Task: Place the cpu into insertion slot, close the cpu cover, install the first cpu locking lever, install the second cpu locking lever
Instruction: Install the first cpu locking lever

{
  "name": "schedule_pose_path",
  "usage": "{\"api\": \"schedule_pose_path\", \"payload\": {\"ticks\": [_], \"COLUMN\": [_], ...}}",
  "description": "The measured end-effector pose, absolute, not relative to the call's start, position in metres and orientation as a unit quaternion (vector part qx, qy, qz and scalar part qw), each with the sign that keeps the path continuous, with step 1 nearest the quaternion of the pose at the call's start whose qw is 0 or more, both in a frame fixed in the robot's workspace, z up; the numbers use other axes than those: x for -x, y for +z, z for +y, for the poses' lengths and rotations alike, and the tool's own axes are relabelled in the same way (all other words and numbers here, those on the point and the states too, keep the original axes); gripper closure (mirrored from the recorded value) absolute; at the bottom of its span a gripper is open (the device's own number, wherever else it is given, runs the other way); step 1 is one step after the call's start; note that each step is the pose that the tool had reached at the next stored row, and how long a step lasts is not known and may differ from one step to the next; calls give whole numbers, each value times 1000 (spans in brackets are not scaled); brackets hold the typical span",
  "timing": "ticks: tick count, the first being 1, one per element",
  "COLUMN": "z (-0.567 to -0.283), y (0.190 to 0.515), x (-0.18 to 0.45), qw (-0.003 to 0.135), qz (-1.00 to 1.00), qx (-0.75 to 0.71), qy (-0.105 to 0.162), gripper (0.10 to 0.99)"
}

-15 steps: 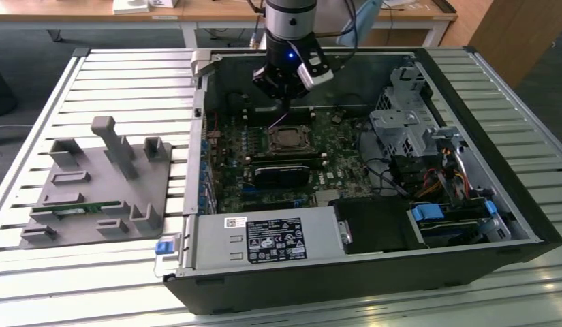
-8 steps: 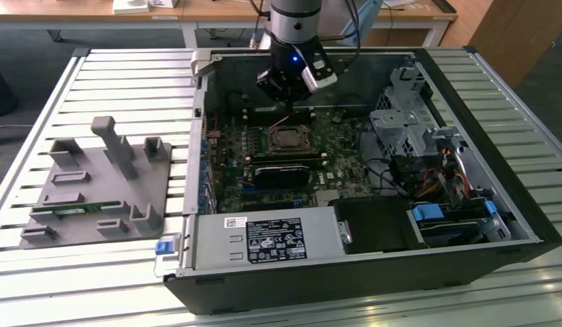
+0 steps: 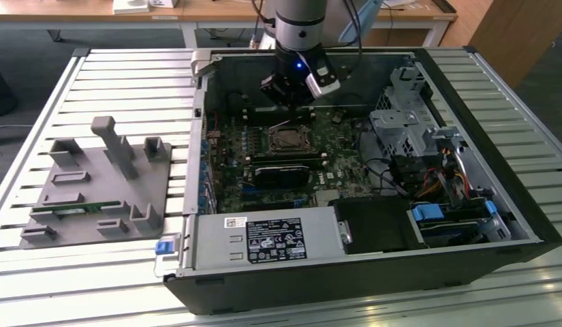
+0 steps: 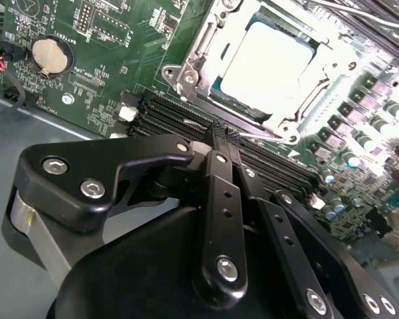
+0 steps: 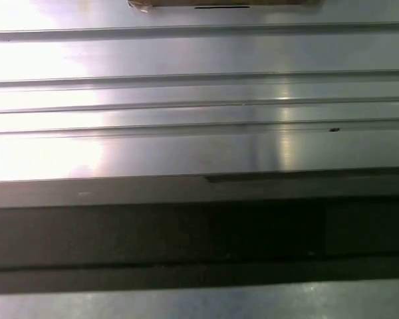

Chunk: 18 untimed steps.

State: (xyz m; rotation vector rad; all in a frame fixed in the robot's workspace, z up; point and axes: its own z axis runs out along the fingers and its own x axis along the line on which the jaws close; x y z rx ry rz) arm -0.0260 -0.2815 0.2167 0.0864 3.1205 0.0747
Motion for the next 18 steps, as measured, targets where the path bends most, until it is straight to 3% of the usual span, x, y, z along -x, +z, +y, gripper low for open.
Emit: {"api": "schedule_pose_path", "payload": {"ticks": [18], "z": [-281], "y": [200], "x": [18], "qw": [5], "qz": [999], "qx": [-28], "qy": [19], "gripper": [980]}}
